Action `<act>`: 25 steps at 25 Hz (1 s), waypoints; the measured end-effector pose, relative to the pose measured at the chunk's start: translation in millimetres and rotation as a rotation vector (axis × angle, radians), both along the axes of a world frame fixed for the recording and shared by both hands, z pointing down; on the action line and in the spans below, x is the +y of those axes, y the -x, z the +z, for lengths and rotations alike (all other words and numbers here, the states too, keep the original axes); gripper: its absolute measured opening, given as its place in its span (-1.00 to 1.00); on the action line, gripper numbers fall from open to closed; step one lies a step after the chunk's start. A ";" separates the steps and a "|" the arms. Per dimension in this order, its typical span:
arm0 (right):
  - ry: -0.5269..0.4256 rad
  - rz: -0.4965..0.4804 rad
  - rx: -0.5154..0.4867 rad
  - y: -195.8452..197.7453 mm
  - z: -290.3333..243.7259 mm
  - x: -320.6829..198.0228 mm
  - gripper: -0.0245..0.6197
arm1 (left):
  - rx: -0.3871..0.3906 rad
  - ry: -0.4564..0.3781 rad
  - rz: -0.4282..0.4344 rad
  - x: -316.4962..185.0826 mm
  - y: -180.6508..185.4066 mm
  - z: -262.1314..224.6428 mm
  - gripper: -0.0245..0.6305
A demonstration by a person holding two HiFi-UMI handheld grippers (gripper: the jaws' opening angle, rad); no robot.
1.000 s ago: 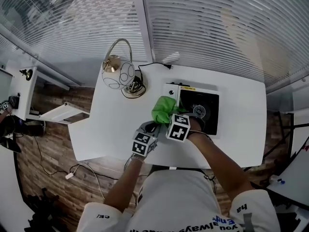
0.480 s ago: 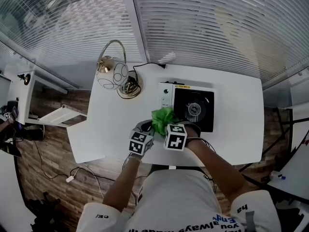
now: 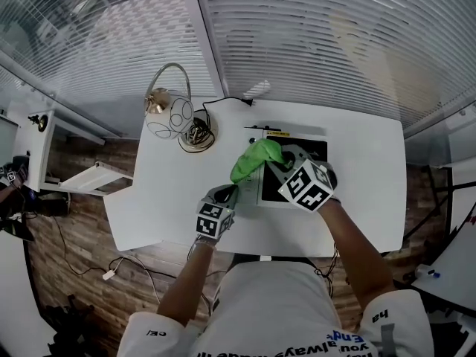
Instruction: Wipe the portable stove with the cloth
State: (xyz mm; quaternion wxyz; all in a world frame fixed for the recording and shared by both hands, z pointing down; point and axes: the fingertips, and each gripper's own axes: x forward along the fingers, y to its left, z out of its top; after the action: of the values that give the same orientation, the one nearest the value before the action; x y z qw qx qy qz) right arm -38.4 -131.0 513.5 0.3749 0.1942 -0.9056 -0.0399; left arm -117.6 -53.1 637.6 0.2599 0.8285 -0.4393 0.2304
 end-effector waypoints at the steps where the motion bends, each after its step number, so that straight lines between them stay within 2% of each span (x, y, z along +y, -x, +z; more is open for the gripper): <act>1: -0.036 0.045 -0.008 -8.6 -5.3 -16.9 -0.79 | -0.001 0.001 0.000 -0.2 -0.3 -0.4 -0.89; 4: -0.081 0.131 -0.004 -29.4 -6.1 -60.2 -0.79 | -0.011 0.000 -0.003 -0.6 0.6 -1.4 -0.89; 7: -0.047 0.154 0.054 -43.3 20.8 -88.3 -0.79 | -0.019 0.005 -0.009 -0.5 -0.8 -1.1 -0.89; 12: 0.109 0.102 0.193 -47.4 99.9 -97.2 -0.79 | -0.023 0.020 -0.017 -0.1 1.0 2.1 -0.89; 16: 0.203 0.091 0.180 -41.8 125.6 -95.0 -0.79 | -0.023 0.021 -0.023 -1.5 1.5 3.0 -0.89; 20: 0.223 0.051 0.196 -44.0 123.1 -97.8 -0.79 | -0.046 0.022 -0.020 -1.5 2.0 1.6 -0.89; 25: 0.235 0.043 0.247 -72.3 127.2 -102.2 -0.79 | -0.054 0.021 -0.018 -1.3 2.3 1.7 -0.89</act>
State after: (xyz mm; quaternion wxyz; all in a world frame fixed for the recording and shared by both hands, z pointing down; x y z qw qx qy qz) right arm 33.9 -233.2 640.8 0.5042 0.1618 -0.8468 0.0506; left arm -119.9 -54.4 639.3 0.2586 0.8151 -0.4512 0.2551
